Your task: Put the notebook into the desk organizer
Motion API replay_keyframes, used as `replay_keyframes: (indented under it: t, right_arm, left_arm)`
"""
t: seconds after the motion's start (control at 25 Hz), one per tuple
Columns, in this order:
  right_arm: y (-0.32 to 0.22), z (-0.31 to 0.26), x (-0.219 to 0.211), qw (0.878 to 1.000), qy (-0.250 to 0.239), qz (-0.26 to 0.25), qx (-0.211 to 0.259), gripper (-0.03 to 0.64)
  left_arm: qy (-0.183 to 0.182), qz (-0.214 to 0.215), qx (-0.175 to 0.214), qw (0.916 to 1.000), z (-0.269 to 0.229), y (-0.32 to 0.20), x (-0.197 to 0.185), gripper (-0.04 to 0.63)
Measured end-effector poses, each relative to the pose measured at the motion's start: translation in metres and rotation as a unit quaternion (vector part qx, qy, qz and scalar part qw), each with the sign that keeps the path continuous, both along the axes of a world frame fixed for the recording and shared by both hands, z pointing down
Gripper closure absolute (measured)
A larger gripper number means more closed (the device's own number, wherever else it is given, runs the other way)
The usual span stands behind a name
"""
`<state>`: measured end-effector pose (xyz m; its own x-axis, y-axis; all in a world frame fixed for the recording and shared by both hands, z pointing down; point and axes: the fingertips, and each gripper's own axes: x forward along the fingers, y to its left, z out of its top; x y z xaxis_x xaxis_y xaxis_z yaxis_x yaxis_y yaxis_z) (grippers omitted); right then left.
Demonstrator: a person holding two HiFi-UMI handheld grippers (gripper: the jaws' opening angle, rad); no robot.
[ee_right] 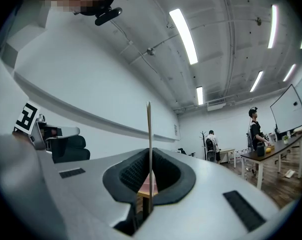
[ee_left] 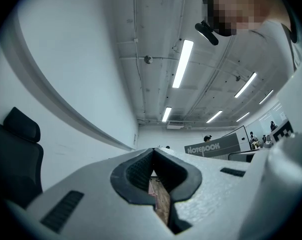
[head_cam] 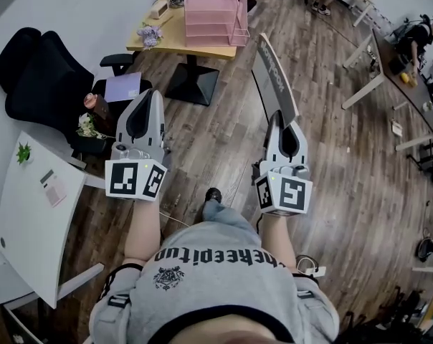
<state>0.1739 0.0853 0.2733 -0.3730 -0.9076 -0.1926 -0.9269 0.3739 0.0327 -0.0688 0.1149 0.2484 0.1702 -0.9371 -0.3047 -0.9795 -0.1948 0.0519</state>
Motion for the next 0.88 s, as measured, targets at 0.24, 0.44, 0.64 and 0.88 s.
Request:
replay_keyframes:
  t: [0.24,0.44,0.64,0.88]
  right_arm:
    - [-0.057,-0.002,0.004,1.000,0.000,-0.012,0.001,0.607]
    - [-0.099,0.000,0.012,1.000,-0.001,-0.020,0.003,0.607]
    - [-0.130,0.006,0.016,0.999,-0.001,-0.035,-0.002,0.607]
    - [-0.152,0.015,0.011,0.999,-0.002,-0.049,-0.009,0.607]
  left_arm:
    - [0.000,-0.008,0.001,1.0000,-0.003,-0.053,0.006,0.592]
    - [-0.003,-0.014,0.003,0.9999,-0.002,-0.092,0.016,0.592]
    - [-0.005,-0.020,-0.001,0.9998,0.003,-0.119,0.027,0.592]
    - [-0.015,-0.020,-0.011,0.9996,0.008,-0.141,0.033,0.592]
